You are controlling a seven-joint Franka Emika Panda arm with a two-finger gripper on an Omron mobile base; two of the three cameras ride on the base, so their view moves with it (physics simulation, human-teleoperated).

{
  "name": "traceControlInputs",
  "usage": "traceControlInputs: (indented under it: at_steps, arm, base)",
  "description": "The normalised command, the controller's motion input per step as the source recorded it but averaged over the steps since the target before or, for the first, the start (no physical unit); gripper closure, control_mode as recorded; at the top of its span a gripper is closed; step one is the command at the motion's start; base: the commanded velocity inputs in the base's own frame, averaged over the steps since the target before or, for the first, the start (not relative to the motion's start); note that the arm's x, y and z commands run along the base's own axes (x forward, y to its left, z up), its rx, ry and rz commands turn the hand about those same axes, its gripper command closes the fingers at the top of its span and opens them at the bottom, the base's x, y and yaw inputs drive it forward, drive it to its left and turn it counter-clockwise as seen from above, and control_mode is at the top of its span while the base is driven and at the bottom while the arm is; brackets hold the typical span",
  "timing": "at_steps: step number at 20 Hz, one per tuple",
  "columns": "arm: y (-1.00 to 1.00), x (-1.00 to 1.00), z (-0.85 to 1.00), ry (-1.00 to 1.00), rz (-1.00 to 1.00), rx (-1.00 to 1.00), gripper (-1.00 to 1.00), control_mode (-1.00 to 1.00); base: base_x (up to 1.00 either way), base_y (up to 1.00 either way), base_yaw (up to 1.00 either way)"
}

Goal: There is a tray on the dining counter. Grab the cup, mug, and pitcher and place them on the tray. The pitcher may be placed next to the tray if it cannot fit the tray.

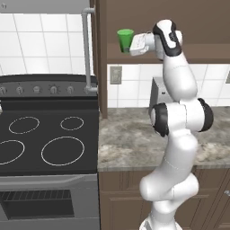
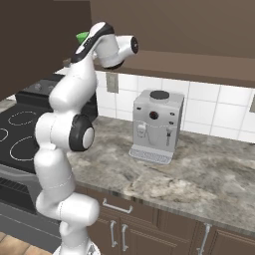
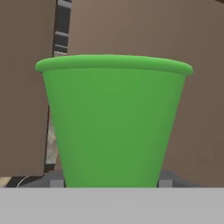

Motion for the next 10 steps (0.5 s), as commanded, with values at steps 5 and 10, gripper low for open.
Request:
traceControlInputs:
  at_steps: [5,10]
  arm:
    - [-0.08,-0.66,0.04,0.0,-0.12,0.0,1.0,-1.0]
    - [-0.04,-0.68,0.0,0.02,-0.11,0.0,1.0,-1.0]
  base:
    - [0.0,0.0,0.0]
    - [0.0,0.0,0.0]
